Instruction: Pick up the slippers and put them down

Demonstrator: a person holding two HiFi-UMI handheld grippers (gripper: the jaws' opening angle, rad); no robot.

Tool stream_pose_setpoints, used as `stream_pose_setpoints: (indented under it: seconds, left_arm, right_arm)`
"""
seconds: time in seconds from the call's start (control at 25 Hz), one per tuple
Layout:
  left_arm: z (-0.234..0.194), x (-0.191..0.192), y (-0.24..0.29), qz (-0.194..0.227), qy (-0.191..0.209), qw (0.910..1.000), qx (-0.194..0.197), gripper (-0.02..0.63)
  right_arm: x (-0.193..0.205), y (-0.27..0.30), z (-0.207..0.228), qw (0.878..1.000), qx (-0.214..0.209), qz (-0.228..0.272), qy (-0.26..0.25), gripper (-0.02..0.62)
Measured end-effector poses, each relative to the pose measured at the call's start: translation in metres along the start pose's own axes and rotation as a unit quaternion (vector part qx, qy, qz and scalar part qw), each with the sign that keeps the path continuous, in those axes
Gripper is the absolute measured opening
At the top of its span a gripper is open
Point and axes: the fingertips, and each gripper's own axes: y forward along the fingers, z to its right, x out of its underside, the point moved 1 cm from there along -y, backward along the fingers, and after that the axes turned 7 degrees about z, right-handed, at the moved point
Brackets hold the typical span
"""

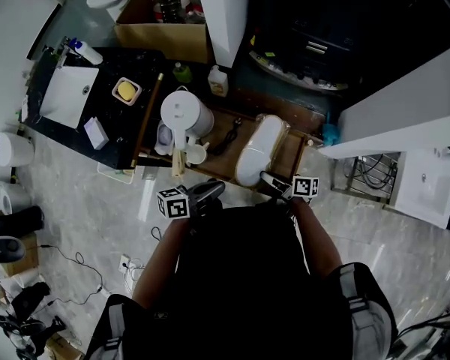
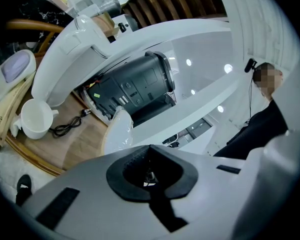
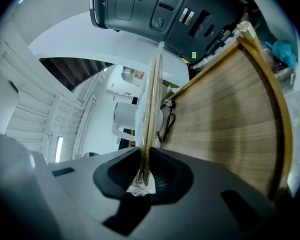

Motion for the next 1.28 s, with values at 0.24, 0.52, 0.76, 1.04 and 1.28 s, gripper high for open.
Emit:
stream_pose_setpoints:
  seconds: [0.24,0.52,0.76,1.04,1.28]
  left_arm:
    - [0.001,0.0,0.006,-0.014,0.003,0.9998,0.012,0.012]
    - [-0.001,-0.002,0.009,-0.036,0.003,0.999,0.025,0.012]
    - [-0.005,-0.004,0.013,-0.062,0.005,0.9974,0.038,0.012]
    - [-0.008,-0.007,0.017,-0.093,0.007,0.9941,0.056,0.012]
    - [-0.009,-0.01,0.022,-0.117,0.013,0.9907,0.069,0.012]
  right_arm:
    - [-0.007,-0.003,-0.013,1.0,-0.01,0.02,-0.009,0.066]
    - [-0.008,-0.005,-0.028,0.999,-0.017,0.044,-0.014,0.066]
    - [-0.008,-0.008,-0.038,0.997,-0.018,0.069,-0.016,0.067]
    - [-0.004,-0.014,-0.045,0.995,-0.015,0.098,-0.015,0.066]
    - [-0.005,-0.02,-0.053,0.991,-0.023,0.13,-0.024,0.066]
